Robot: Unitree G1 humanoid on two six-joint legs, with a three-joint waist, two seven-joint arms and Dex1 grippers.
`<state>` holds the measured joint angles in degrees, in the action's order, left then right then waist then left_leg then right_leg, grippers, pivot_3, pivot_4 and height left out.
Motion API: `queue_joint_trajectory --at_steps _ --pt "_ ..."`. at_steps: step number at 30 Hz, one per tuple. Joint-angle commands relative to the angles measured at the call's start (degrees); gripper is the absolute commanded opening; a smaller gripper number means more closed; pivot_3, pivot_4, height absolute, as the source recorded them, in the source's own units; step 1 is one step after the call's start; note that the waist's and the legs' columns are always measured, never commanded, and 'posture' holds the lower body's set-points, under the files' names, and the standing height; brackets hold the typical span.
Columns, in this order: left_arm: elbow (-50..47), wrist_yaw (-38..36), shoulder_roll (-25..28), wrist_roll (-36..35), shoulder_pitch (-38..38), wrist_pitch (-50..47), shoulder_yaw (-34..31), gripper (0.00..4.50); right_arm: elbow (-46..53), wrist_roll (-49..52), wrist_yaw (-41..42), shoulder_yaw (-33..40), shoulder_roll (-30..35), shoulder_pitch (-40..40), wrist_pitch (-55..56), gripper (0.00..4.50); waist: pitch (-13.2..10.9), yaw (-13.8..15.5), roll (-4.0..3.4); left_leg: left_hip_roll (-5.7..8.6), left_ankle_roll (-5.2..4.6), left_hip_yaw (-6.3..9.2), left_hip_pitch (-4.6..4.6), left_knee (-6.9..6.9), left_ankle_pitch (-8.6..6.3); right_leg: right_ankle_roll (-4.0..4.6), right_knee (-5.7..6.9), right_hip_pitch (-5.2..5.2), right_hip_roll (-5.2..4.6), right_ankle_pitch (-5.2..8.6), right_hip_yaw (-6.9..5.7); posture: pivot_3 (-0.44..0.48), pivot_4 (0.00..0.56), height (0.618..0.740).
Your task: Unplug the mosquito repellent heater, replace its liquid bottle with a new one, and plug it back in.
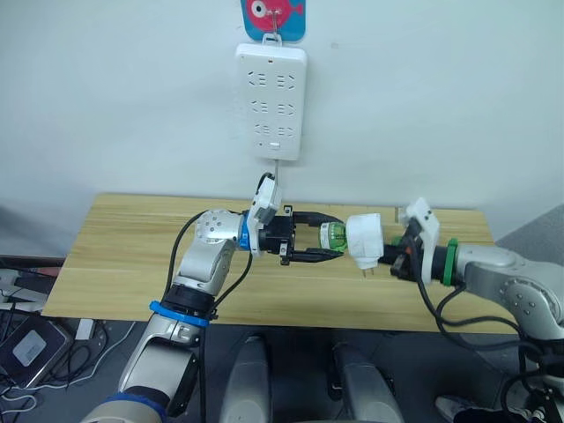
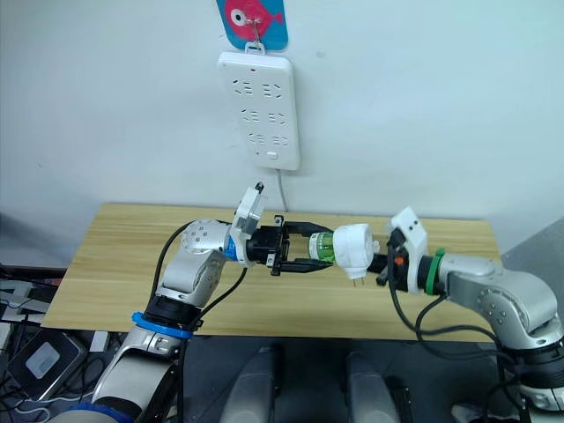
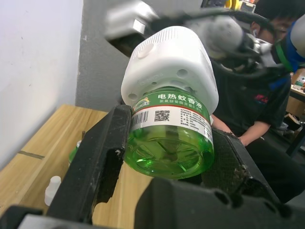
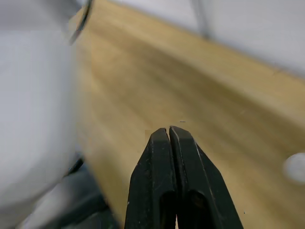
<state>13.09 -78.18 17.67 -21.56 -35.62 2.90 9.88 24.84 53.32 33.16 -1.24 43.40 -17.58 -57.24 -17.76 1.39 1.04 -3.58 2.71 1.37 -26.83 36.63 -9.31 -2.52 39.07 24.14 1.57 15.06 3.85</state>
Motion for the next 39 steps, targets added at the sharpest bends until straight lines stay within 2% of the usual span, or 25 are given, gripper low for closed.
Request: queue_joint_trajectory --at_steps 1,4,7,11,14,24,30,34,37,39 --pt "-0.3 0.3 0.6 0.9 -0.4 1.5 -0.1 2.29 7.6 16.5 0.6 5.6 1.1 0.0 -6.1 0.07 0.0 -0.1 0.00 -0.01 0.00 0.00 0.01 0.00 0.00 0.00 0.00 -0.02 0.00 0.00 0.01 0.136 0.275 0.740" --pt "0.3 0.1 0.9 1.7 -0.1 2.0 0.2 2.29 8.4 27.1 -3.3 7.7 2.7 -1.3 -8.6 0.07 0.0 0.0 0.00 -0.01 0.00 0.02 0.01 0.01 0.00 0.00 -0.01 -0.05 0.00 0.00 -0.01 0.129 0.276 0.740" --pt "0.3 -0.2 0.8 1.9 0.2 2.2 0.6 2.29 5.0 38.2 -11.4 8.3 3.0 -4.5 -7.2 0.07 0.0 0.0 0.01 -0.01 0.00 -0.01 0.01 0.04 0.00 0.00 -0.02 -0.05 -0.02 0.00 0.02 0.122 0.276 0.740" --pt "0.6 -0.6 0.8 2.2 0.1 2.3 1.0 2.29 2.2 46.1 -19.1 7.2 3.4 -7.9 -5.3 0.07 0.0 -0.1 0.01 0.00 0.00 -0.02 0.00 0.05 0.00 0.00 -0.02 -0.05 -0.03 -0.01 0.03 0.115 0.277 0.740" --pt "0.7 -0.6 0.7 2.2 -0.1 2.2 1.0 2.29 1.7 46.9 -22.5 6.8 3.4 -8.3 -4.5 0.07 0.0 -0.1 0.00 0.00 0.00 -0.01 -0.01 0.01 0.00 0.01 -0.03 -0.03 -0.02 -0.01 0.01 0.116 0.278 0.740" --pt "0.0 -2.1 1.2 2.5 1.1 2.6 1.7 2.29 0.2 37.7 -29.7 6.8 -0.8 -9.5 -0.1 0.07 0.0 -0.1 0.00 -0.01 -0.01 -0.01 -0.01 0.01 0.00 0.00 -0.04 0.00 -0.01 0.00 0.02 0.110 0.282 0.740" --pt "0.0 -2.2 1.3 2.6 1.2 2.3 1.7 2.29 0.1 35.9 -29.0 6.9 -1.2 -10.3 -0.8 0.07 0.0 0.0 0.00 -0.01 0.00 0.00 -0.02 -0.01 0.00 0.01 -0.06 0.00 -0.02 0.00 0.01 0.112 0.284 0.740" --pt "0.4 -2.0 1.6 2.7 1.3 2.1 1.3 2.29 3.8 36.1 -25.0 7.4 1.2 -8.7 -2.2 0.07 0.0 0.0 0.00 -0.01 -0.01 0.00 -0.03 -0.02 0.00 0.01 -0.06 0.00 -0.02 0.00 0.01 0.117 0.286 0.740" --pt "1.6 -2.0 2.2 2.2 0.8 1.3 0.4 2.29 11.5 30.1 -14.1 9.4 7.3 -3.4 -1.9 0.07 0.0 0.3 -0.01 0.00 -0.01 0.00 -0.03 -0.03 0.00 0.02 -0.07 0.01 -0.03 0.01 0.01 0.128 0.285 0.740" --pt "2.1 -2.5 2.6 1.7 0.5 0.9 -0.1 2.29 15.1 24.6 -5.1 11.9 11.5 2.4 0.3 0.42 0.0 0.2 0.00 0.02 0.00 0.04 -0.05 -0.12 0.00 0.03 -0.14 0.00 -0.08 0.05 -0.08 0.131 0.284 0.740"
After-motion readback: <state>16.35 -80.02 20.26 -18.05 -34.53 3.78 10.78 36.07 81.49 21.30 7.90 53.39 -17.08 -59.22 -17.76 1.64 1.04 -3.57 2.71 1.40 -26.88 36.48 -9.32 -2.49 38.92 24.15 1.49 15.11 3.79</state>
